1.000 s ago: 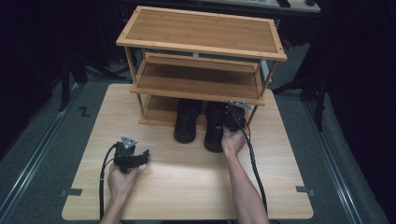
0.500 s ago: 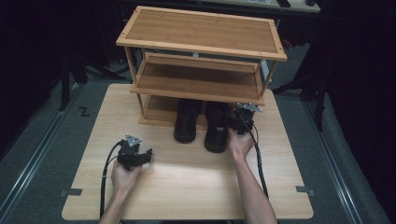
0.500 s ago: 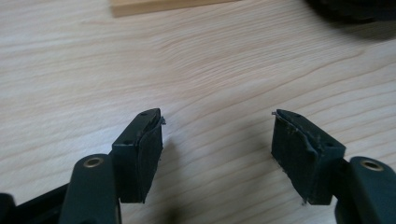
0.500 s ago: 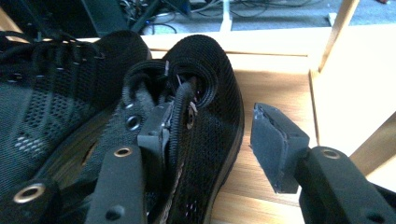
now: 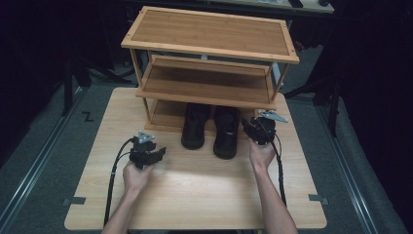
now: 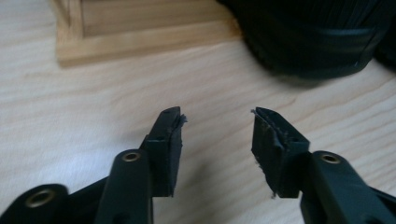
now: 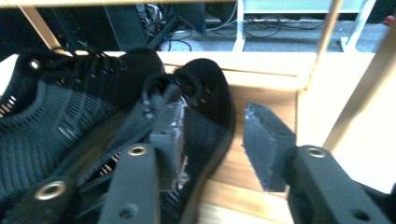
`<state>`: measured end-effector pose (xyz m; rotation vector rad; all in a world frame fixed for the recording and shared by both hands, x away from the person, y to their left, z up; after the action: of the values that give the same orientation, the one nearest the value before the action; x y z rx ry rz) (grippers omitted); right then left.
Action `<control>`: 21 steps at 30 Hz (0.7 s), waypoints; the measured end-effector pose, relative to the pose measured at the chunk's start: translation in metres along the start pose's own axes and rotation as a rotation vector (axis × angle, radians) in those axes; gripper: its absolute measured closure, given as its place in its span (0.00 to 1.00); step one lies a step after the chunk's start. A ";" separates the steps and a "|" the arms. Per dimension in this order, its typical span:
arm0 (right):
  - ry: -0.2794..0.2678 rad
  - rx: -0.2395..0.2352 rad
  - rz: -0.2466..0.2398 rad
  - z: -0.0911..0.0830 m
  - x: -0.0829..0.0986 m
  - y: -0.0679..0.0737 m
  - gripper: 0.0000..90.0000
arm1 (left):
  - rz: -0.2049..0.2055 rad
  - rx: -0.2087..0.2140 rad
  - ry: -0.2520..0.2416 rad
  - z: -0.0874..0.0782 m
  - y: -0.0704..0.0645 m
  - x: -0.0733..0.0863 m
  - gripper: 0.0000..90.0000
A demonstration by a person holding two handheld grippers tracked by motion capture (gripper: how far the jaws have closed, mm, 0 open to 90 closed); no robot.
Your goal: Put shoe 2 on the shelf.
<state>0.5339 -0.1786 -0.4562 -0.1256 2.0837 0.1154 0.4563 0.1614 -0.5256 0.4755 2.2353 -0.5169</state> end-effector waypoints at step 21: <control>0.235 -0.025 -0.007 0.051 0.055 0.005 1.00 | -0.006 0.017 0.082 0.071 0.001 -0.061 0.98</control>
<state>0.5505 -0.1694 -0.5289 -0.1677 2.3166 0.1273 0.5381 0.1159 -0.5231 0.5072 2.3132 -0.5284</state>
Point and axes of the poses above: each handheld gripper's, and its own axes: z roughly forward along the jaws, x roughly out of its underside, y roughly to its left, the point moved 7 cm from there along z, roughly forward along the jaws, and after that the axes turned 10 degrees about x, right-handed, at the moved point
